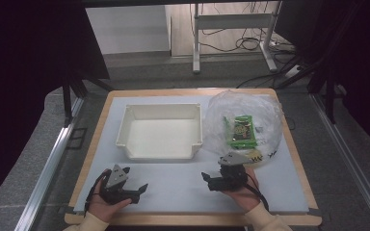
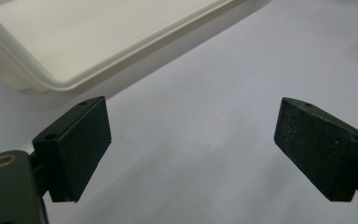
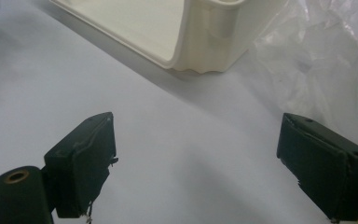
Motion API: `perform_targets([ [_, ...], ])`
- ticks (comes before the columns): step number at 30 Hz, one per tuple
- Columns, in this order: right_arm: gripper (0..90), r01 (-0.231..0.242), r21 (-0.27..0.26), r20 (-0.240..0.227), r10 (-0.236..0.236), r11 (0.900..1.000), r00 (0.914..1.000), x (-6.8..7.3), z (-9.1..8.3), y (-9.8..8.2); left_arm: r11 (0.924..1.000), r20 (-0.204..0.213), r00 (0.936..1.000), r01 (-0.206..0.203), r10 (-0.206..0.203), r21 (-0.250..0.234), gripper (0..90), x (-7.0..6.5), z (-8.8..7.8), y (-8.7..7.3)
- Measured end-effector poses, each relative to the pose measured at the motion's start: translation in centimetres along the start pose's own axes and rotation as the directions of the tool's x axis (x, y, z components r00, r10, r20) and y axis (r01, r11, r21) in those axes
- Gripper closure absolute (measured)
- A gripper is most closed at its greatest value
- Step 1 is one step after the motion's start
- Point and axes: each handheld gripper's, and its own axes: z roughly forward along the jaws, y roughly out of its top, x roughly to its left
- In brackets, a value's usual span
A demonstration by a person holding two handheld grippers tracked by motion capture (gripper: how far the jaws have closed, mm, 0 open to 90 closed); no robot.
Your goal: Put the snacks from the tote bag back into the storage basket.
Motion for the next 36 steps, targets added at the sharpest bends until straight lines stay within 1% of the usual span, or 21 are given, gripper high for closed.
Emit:
perform_targets([
  [1,14.2,0.000,0.000,0.000,0.000,1.000,1.0000,0.0,0.0,0.0,1.0000,0.000,1.0000,0.000,0.000,0.000,10.7,0.0,0.0,0.0],
  [3,14.4,0.008,0.001,-0.010,-0.008,1.000,0.9999,0.4,-0.1,0.1,0.9999,0.004,0.9999,-0.013,0.013,0.000,10.7,-0.2,0.0,0.1],
  [5,14.5,0.012,0.003,-0.021,-0.012,1.000,0.9997,0.4,-0.1,0.2,0.9996,-0.001,0.9996,-0.029,0.029,0.002,10.7,-0.4,-0.1,0.1],
  [9,14.7,0.024,0.007,-0.030,-0.024,1.000,0.9993,0.3,0.1,0.1,0.9997,0.003,0.9997,-0.025,0.025,0.002,10.7,-0.4,0.0,0.1],
  [12,16.1,0.029,-0.006,-0.034,-0.029,1.000,0.9990,0.0,-0.1,0.2,0.9998,-0.001,0.9998,-0.019,0.019,0.002,10.6,-0.3,0.1,0.1],
  [13,16.4,0.030,-0.008,-0.036,-0.030,1.000,0.9989,0.0,-0.1,0.2,0.9999,-0.002,0.9999,-0.012,0.012,-0.004,10.6,-0.3,0.1,0.1],
  [16,16.9,0.034,-0.013,-0.037,-0.035,0.999,0.9987,0.0,-0.2,0.3,0.9999,-0.004,0.9999,-0.010,0.010,-0.006,10.5,-0.3,0.1,0.0],
  [20,18.0,0.039,-0.034,-0.055,-0.041,0.999,0.9976,0.0,-0.5,1.0,1.0000,0.004,1.0000,-0.001,0.001,-0.004,8.5,-0.4,0.2,0.0],
  [22,18.2,0.038,-0.035,-0.061,-0.040,0.999,0.9973,0.0,-0.6,1.2,1.0000,0.002,1.0000,-0.008,0.008,-0.002,8.2,-0.5,0.2,0.1],
  [24,19.1,0.050,-0.045,-0.070,-0.053,0.998,0.9961,0.1,-0.8,2.0,0.9999,0.005,0.9999,-0.016,0.016,-0.003,8.1,-0.6,0.2,0.2],
  [28,19.6,0.064,-0.050,-0.075,-0.067,0.997,0.9949,0.2,-1.0,2.5,0.9998,0.006,0.9998,-0.018,0.018,-0.002,7.7,-0.6,0.2,0.1],
  [29,19.9,0.067,-0.049,-0.076,-0.071,0.997,0.9946,0.2,-1.0,2.7,0.9999,0.003,0.9999,-0.011,0.011,-0.001,7.8,-0.6,0.2,0.0],
  [32,20.1,0.069,-0.044,-0.082,-0.073,0.997,0.9939,0.1,-1.0,3.0,0.9999,-0.003,0.9999,-0.012,0.012,-0.001,8.4,-0.6,0.1,0.0],
  [34,20.3,0.062,-0.050,-0.085,-0.066,0.997,0.9942,0.0,-0.9,3.3,0.9999,-0.010,0.9999,-0.013,0.013,-0.006,8.9,-0.7,0.1,0.0],
  [35,20.5,0.053,-0.049,-0.090,-0.057,0.997,0.9943,-0.1,-0.7,3.6,0.9995,-0.008,0.9995,-0.030,0.030,-0.006,8.9,-1.1,0.1,0.1],
  [36,20.6,0.049,-0.050,-0.091,-0.053,0.998,0.9944,-0.1,-0.6,3.7,0.9995,-0.008,0.9995,-0.030,0.030,-0.006,8.9,-1.1,0.1,0.1],
])
